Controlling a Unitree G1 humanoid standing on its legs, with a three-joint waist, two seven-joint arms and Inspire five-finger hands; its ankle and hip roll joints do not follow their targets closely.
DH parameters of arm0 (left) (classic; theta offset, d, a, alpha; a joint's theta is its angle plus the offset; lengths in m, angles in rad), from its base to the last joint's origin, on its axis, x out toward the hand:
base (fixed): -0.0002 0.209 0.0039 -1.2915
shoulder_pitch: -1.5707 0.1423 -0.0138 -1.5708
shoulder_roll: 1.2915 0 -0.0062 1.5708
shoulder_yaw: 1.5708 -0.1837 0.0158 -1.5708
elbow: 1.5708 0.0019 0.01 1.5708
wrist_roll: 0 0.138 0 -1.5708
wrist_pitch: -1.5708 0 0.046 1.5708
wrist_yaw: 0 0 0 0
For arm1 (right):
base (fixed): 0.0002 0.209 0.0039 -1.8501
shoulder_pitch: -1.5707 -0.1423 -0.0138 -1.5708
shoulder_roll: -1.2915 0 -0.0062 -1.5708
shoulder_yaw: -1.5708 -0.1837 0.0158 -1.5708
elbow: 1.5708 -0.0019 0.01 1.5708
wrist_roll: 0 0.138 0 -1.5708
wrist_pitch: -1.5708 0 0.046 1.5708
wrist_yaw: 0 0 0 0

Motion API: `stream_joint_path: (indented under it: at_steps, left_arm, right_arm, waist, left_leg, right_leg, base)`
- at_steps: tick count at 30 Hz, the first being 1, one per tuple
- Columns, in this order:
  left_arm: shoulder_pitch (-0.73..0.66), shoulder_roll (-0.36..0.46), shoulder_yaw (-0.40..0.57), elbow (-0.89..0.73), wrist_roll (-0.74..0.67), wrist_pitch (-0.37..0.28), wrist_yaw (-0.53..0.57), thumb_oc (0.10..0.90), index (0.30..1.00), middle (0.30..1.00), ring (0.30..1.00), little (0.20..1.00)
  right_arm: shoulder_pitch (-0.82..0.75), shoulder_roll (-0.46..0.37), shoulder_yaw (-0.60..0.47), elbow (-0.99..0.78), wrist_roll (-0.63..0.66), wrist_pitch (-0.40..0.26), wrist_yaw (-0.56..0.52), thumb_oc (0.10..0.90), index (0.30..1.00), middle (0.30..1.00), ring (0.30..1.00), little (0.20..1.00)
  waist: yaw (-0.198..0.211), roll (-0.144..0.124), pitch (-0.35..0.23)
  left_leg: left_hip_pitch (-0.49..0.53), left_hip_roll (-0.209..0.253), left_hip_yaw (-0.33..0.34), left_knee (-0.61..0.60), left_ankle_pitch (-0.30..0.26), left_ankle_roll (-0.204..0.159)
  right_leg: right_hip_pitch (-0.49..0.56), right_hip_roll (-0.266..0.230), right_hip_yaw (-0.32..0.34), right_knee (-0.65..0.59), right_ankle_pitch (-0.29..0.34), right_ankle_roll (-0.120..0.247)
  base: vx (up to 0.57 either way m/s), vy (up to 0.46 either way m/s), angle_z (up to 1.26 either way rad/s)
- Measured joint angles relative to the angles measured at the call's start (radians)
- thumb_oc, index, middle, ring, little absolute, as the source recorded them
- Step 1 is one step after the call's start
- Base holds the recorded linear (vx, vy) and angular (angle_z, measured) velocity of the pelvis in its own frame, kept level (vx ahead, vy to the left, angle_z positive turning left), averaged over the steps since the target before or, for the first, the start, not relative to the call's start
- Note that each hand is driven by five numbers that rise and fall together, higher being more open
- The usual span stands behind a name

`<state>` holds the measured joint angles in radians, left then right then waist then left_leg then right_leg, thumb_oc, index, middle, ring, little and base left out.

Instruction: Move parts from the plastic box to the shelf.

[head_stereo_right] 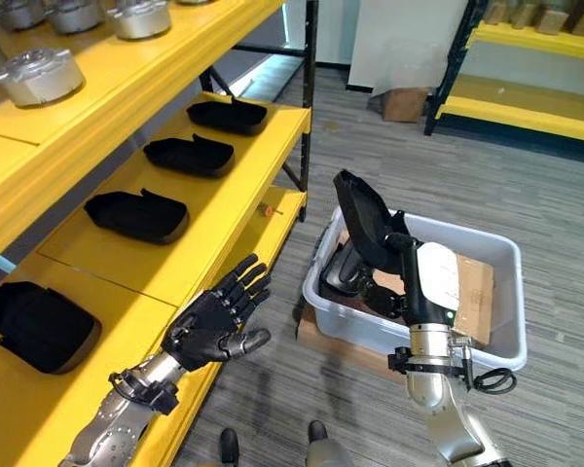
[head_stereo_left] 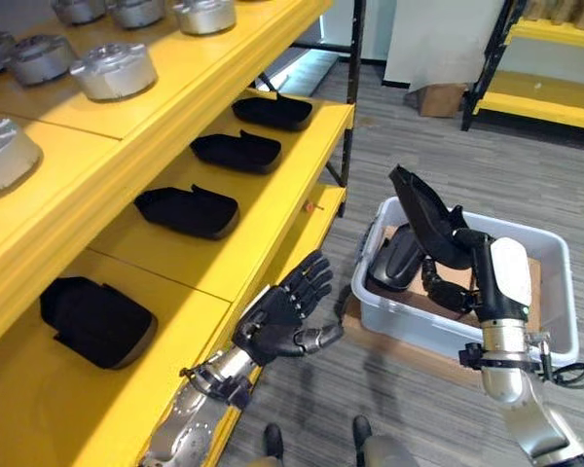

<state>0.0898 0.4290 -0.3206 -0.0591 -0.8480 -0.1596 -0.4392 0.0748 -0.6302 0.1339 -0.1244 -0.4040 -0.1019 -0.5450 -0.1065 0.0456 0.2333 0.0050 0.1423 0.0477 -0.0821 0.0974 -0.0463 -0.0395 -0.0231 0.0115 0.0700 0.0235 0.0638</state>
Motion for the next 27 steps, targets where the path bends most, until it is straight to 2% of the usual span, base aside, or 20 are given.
stream_joint_path:
  at_steps: [2, 5, 6, 7, 8, 9, 10, 11, 12, 13, 14, 15, 16, 17, 19, 20, 21, 24, 27]
  left_arm:
    - [0.001, -0.013, 0.0, -0.001, 0.0, 0.0, 0.017, 0.9, 1.0, 1.0, 1.0, 1.0]
    - [0.02, -0.017, 0.001, -0.01, 0.0, -0.014, 0.046, 0.9, 1.0, 1.0, 1.0, 1.0]
    - [0.025, -0.018, -0.003, -0.005, 0.001, -0.014, 0.058, 0.9, 1.0, 1.0, 1.0, 1.0]
    - [0.038, -0.027, -0.019, 0.014, 0.003, -0.018, 0.063, 0.9, 1.0, 1.0, 1.0, 1.0]
    - [0.037, -0.032, -0.025, 0.016, 0.001, -0.021, 0.062, 0.9, 1.0, 1.0, 1.0, 1.0]
    - [0.037, -0.037, -0.03, 0.018, -0.002, -0.021, 0.056, 0.9, 1.0, 1.0, 1.0, 1.0]
    - [0.037, -0.045, -0.03, 0.016, -0.003, -0.021, 0.054, 0.9, 1.0, 1.0, 1.0, 1.0]
    - [0.051, -0.05, -0.031, 0.016, -0.002, -0.021, 0.049, 0.9, 1.0, 1.0, 1.0, 1.0]
    - [0.071, -0.047, -0.029, 0.012, -0.003, -0.023, 0.041, 0.9, 1.0, 1.0, 1.0, 1.0]
    - [0.086, -0.036, -0.028, 0.006, -0.002, -0.028, 0.037, 0.9, 1.0, 1.0, 1.0, 1.0]
    - [0.089, -0.017, -0.028, 0.001, 0.0, -0.029, 0.037, 0.9, 1.0, 1.0, 1.0, 1.0]
    - [0.07, 0.009, -0.029, -0.003, 0.005, -0.029, 0.037, 0.9, 1.0, 1.0, 1.0, 1.0]
    - [0.052, 0.013, -0.03, -0.003, 0.019, -0.03, 0.036, 0.9, 1.0, 1.0, 1.0, 1.0]
    - [0.038, 0.013, -0.032, -0.004, 0.034, -0.03, 0.035, 0.9, 1.0, 1.0, 1.0, 1.0]
    - [0.005, 0.017, -0.042, -0.016, 0.036, -0.031, 0.032, 0.9, 1.0, 1.0, 1.0, 1.0]
    - [-0.016, 0.018, -0.047, -0.021, 0.035, -0.031, 0.032, 0.9, 1.0, 1.0, 1.0, 1.0]
    - [-0.037, 0.019, -0.055, -0.024, 0.036, -0.031, 0.032, 0.9, 1.0, 1.0, 1.0, 1.0]
    - [-0.082, 0.02, -0.079, -0.038, 0.039, -0.04, 0.037, 0.9, 1.0, 1.0, 1.0, 1.0]
    - [-0.071, 0.029, -0.076, -0.039, 0.04, -0.042, 0.041, 0.9, 1.0, 1.0, 1.0, 1.0]
  right_arm:
    - [0.0, -0.012, 0.0, 0.0, 0.035, -0.004, 0.013, 0.4, 0.3, 0.3, 0.3, 0.3]
    - [0.0, -0.037, 0.002, -0.058, 0.081, -0.008, 0.023, 0.4, 0.3, 0.3, 0.3, 0.3]
    - [-0.002, -0.039, 0.003, -0.075, 0.091, -0.022, 0.027, 0.4, 0.3, 0.3, 0.3, 0.3]
    - [0.0, -0.053, 0.002, -0.088, 0.092, -0.041, 0.035, 0.4, 0.3, 0.3, 0.3, 0.3]
    - [0.015, -0.056, -0.01, -0.119, 0.093, -0.042, 0.032, 0.4, 0.3, 0.3, 0.3, 0.3]
    - [0.027, -0.055, -0.011, -0.136, 0.094, -0.042, 0.019, 0.4, 0.3, 0.3, 0.3, 0.3]
    - [0.028, -0.052, -0.007, -0.139, 0.093, -0.042, 0.018, 0.4, 0.3, 0.3, 0.3, 0.3]
    - [0.035, -0.048, -0.006, -0.137, 0.093, -0.042, 0.019, 0.4, 0.3, 0.3, 0.3, 0.3]
    - [0.04, -0.045, -0.003, -0.138, 0.093, -0.044, 0.02, 0.4, 0.3, 0.3, 0.3, 0.3]
    - [0.042, -0.037, -0.004, -0.139, 0.092, -0.051, 0.02, 0.4, 0.3, 0.3, 0.3, 0.3]
    - [0.045, -0.022, -0.003, -0.145, 0.092, -0.051, 0.019, 0.4, 0.3, 0.3, 0.3, 0.3]
    - [0.041, -0.013, -0.001, -0.158, 0.092, -0.06, 0.017, 0.4, 0.3, 0.3, 0.3, 0.3]
    - [0.041, -0.016, -0.004, -0.158, 0.091, -0.068, 0.012, 0.4, 0.3, 0.3, 0.3, 0.3]
    - [0.043, -0.016, -0.007, -0.158, 0.091, -0.068, 0.008, 0.4, 0.3, 0.3, 0.3, 0.3]
    - [0.043, -0.013, -0.019, -0.158, 0.09, -0.074, -0.015, 0.4, 0.3, 0.3, 0.3, 0.3]
    - [0.043, -0.013, -0.03, -0.158, 0.089, -0.076, -0.025, 0.4, 0.3, 0.3, 0.3, 0.3]
    - [0.042, -0.014, -0.042, -0.158, 0.089, -0.078, -0.035, 0.4, 0.3, 0.3, 0.3, 0.3]
    - [0.018, -0.003, -0.07, -0.146, 0.087, -0.094, -0.043, 0.4, 0.3, 0.3, 0.3, 0.3]
    - [-0.002, 0.002, -0.069, -0.135, 0.073, -0.1, -0.043, 0.4, 0.3, 0.3, 0.3, 0.3]
  waist:
    - [0.002, 0.007, 0.0]
    - [0.009, 0.028, 0.004]
    - [0.012, 0.036, 0.008]
    - [0.02, 0.059, 0.011]
    - [0.002, 0.069, 0.023]
    - [-0.01, 0.068, 0.029]
    - [-0.012, 0.064, 0.041]
    - [-0.004, 0.07, 0.045]
    - [0.011, 0.065, 0.05]
    - [0.013, 0.059, 0.054]
    - [0.006, 0.038, 0.054]
    - [-0.005, -0.004, 0.059]
    - [-0.029, -0.016, 0.063]
    - [-0.045, -0.017, 0.064]
    - [-0.059, 0.003, 0.057]
    - [-0.059, 0.007, 0.058]
    - [-0.06, 0.012, 0.057]
    - [-0.081, 0.022, 0.051]
    - [-0.078, 0.026, 0.048]
  left_leg:
    - [-0.014, 0.014, -0.001, -0.001, 0.0, 0.0]
    - [-0.07, 0.025, 0.001, 0.024, -0.002, 0.005]
    - [-0.086, 0.024, 0.001, 0.03, -0.017, 0.017]
    - [-0.128, 0.007, 0.026, 0.082, 0.054, 0.032]
    - [-0.157, 0.005, 0.08, 0.097, 0.104, -0.006]
    - [-0.167, -0.012, 0.124, 0.079, 0.167, -0.009]
    - [-0.16, -0.018, 0.172, 0.059, 0.185, -0.002]
    - [-0.142, -0.02, 0.206, 0.067, 0.124, 0.023]
    - [-0.121, -0.025, 0.232, 0.098, 0.035, 0.034]
    - [-0.108, -0.034, 0.263, 0.175, -0.042, 0.062]
    - [-0.092, -0.056, 0.283, 0.226, -0.095, 0.074]
    - [-0.047, -0.074, 0.311, 0.235, -0.135, 0.059]
    - [-0.005, -0.06, 0.326, 0.21, -0.14, 0.054]
    - [0.032, -0.038, 0.333, 0.18, -0.138, 0.047]
    - [0.077, 0.039, 0.366, 0.16, -0.067, 0.049]
    - [0.088, 0.06, 0.363, 0.163, -0.042, 0.026]
    - [0.089, 0.051, 0.337, 0.154, -0.031, -0.007]
    - [0.109, -0.047, 0.324, 0.088, -0.036, -0.01]
    - [0.137, -0.091, 0.32, 0.041, -0.036, -0.01]
  right_leg:
    - [-0.014, 0.015, 0.003, 0.007, 0.007, -0.011]
    - [-0.113, 0.029, 0.003, 0.092, -0.021, -0.041]
    - [-0.123, 0.029, 0.006, 0.083, -0.018, -0.045]
    - [-0.127, 0.031, -0.008, 0.075, 0.005, -0.044]
    - [-0.121, 0.018, -0.05, 0.069, 0.005, -0.047]
    - [-0.118, 0.001, -0.074, 0.063, 0.003, -0.049]
    - [-0.1, -0.019, -0.101, 0.037, 0.0, -0.063]
    - [-0.073, -0.017, -0.12, 0.014, 0.004, -0.07]
    - [-0.066, -0.016, -0.129, 0.013, 0.002, -0.077]
    - [-0.056, -0.03, -0.152, 0.014, 0.004, -0.094]
    - [-0.053, -0.058, -0.163, 0.011, 0.005, -0.099]
    - [-0.051, -0.115, -0.176, 0.004, 0.007, -0.096]
    - [-0.036, -0.139, -0.188, -0.007, 0.0, -0.083]
    - [-0.019, -0.142, -0.191, -0.017, 0.007, -0.077]
    - [-0.02, -0.15, -0.218, -0.005, 0.009, -0.055]
    - [-0.023, -0.159, -0.227, 0.002, 0.018, -0.038]
    - [-0.028, -0.172, -0.227, 0.009, 0.023, -0.018]
    - [-0.011, -0.242, -0.19, -0.03, 0.071, 0.028]
    - [0.041, -0.277, -0.185, -0.102, 0.132, 0.041]
  base:
    - [-0.18, -0.118, -0.05]
    - [-0.2, -0.064, 0.0]
    - [-0.39, -0.053, 0.05]
    - [-0.38, -0.049, 0.39]
    - [-0.16, -0.028, 0.86]
    - [-0.07, -0.019, 1.14]
    - [-0.1, 0.014, 1.02]
    - [-0.16, 0.041, 0.59]
    - [-0.14, 0.1, 0.43]
    - [-0.12, 0.117, 0.42]
    - [-0.06, 0.183, 0.7]
    - [-0.11, 0.176, 0.88]
    - [-0.11, 0.205, 0.95]
    - [-0.16, 0.212, 0.82]
    - [-0.1, 0.268, 0.53]
    - [-0.1, 0.33, 0.32]
    - [-0.11, 0.382, 0.28]
    - [-0.11, 0.355, 0.43]
    - [-0.15, 0.348, 0.27]
